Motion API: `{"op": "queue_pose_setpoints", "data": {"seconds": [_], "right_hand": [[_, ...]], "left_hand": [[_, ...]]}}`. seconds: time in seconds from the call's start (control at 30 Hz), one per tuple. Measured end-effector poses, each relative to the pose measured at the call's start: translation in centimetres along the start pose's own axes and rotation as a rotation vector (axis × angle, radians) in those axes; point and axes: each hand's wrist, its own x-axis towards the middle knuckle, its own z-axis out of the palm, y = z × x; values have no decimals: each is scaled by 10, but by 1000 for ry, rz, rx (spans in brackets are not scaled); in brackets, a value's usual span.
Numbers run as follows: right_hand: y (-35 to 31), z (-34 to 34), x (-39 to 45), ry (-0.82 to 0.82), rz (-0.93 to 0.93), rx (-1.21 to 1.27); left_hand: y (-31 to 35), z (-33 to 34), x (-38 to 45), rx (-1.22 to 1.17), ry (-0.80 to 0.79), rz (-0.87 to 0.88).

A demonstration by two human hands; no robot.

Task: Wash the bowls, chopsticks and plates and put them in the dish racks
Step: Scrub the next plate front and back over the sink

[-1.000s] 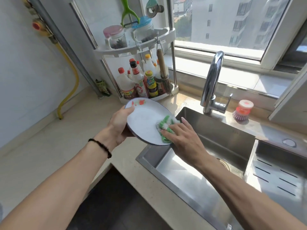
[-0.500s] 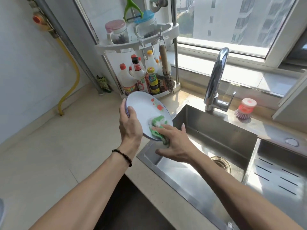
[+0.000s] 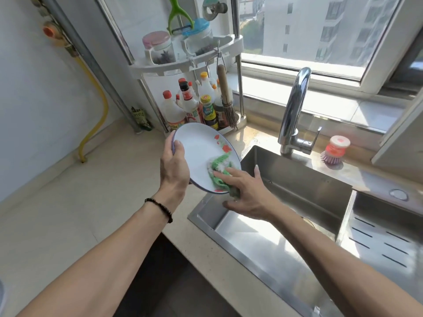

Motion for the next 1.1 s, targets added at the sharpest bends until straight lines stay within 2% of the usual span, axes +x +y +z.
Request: {"op": "queue_pose_setpoints", "data": {"seconds": [0.07, 0.13, 0.2, 0.3, 0.37, 0.47, 0.53, 0.6, 0.67, 0.7, 0.77, 0.8, 0.87, 0.93, 1.0, 1.1], "right_hand": [[-5, 2, 1, 10, 26, 8], [-19, 8, -2, 17, -33, 113], [-17, 7, -4, 50, -88, 130], [10, 2, -8, 182, -122, -127], [23, 5, -7, 309, -214, -364], [14, 11, 5, 466, -263, -486], [-3, 19, 14, 521, -224, -461], [-16, 30, 19, 536, -219, -344], [-18, 30, 14, 422, -268, -184], [-12, 25, 11, 302, -268, -137], [3, 10, 8, 45, -146, -112], [7, 4, 6, -20, -71, -108], [3, 1, 4, -65, -3, -47], [-7, 3, 5, -84, -59, 34], [-8, -2, 6, -132, -96, 47], [2, -12, 11, -121, 37, -45]], "left_hand": [[0, 5, -3, 0, 58, 15], [0, 7, -2, -51, 90, -28], [-1, 2, 1, -75, 21, -93], [6, -12, 8, -72, -155, -240], [6, -19, 7, -137, -189, -305], [-6, -13, -12, -256, -116, -289], [-18, 2, -34, -306, -96, -224], [-18, 15, -40, -314, 25, -174], [-17, 16, -29, -279, 142, -129], [-17, 12, -23, -266, 137, -118], [-16, 4, -15, -206, 80, -53], [-14, 2, -15, -150, 57, -2], [-12, 3, -14, -72, 94, 59], [-11, 3, -10, -92, 134, 33], [-11, 0, -7, -131, 83, -4], [-7, -1, -8, -67, 57, -11]]}}
